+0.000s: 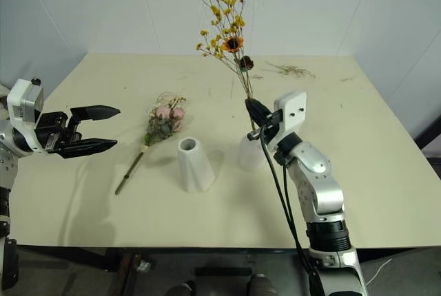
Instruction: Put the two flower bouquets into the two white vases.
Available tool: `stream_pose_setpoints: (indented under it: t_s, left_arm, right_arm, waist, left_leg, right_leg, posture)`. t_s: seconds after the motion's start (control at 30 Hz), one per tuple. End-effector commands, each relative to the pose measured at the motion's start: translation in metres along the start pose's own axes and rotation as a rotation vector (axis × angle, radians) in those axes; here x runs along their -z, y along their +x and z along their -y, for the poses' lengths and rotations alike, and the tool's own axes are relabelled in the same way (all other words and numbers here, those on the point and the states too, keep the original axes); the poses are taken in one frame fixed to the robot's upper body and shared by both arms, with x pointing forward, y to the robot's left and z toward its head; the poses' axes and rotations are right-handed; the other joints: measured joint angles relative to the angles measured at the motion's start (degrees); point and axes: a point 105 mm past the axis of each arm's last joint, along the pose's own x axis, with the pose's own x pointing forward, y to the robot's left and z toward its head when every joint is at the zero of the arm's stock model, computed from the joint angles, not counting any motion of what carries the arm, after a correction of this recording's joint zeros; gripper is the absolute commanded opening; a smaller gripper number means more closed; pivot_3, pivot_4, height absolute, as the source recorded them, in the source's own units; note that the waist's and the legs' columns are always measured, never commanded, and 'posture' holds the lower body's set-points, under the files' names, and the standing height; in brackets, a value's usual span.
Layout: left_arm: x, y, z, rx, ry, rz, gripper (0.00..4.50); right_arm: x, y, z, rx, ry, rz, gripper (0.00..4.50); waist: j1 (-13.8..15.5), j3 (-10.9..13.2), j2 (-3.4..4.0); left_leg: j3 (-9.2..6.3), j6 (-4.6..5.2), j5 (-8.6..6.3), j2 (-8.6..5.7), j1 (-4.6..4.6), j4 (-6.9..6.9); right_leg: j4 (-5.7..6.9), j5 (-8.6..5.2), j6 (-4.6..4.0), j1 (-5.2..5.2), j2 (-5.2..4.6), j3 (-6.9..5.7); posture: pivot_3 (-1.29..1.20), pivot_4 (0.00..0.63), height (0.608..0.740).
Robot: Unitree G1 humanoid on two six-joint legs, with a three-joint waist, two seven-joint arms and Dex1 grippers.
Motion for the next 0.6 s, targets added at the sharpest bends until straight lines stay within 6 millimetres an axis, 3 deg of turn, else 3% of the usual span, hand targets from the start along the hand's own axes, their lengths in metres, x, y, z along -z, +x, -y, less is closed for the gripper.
stream_pose_setpoints:
  t_s: [0.03, 0.6]
  left_arm:
    - [-0.016, -0.006, 0.013, 0.105, 0.052, 0.015, 4.5]
    - [-0.024, -0.017, 0.017, 0.075, 0.065, 0.023, 4.5]
  right_arm:
    - [-0.008, -0.001, -0.001, 0.0, -0.011, 0.049, 0.01]
    - [0.0, -0.007, 0.009, 0.052, 0.011, 0.051, 0.01]
  waist:
    - [0.0, 0.0, 0.0]
    - [0.01, 0.0, -0.01]
  left_leg:
    - [0.0, 0.0, 0.0, 0.0, 0.0, 0.0]
    - [0.0, 0.0, 0.0, 0.0, 0.02, -0.01]
  right_leg:
    - [-0.01, 0.0, 0.0, 0.0, 0.0, 0.0]
    - [0.0, -0.01, -0.02, 0.01, 0.0, 0.0]
  posture:
    - [0.0, 0.15, 0.74]
    - [0.0, 0.15, 0.74]
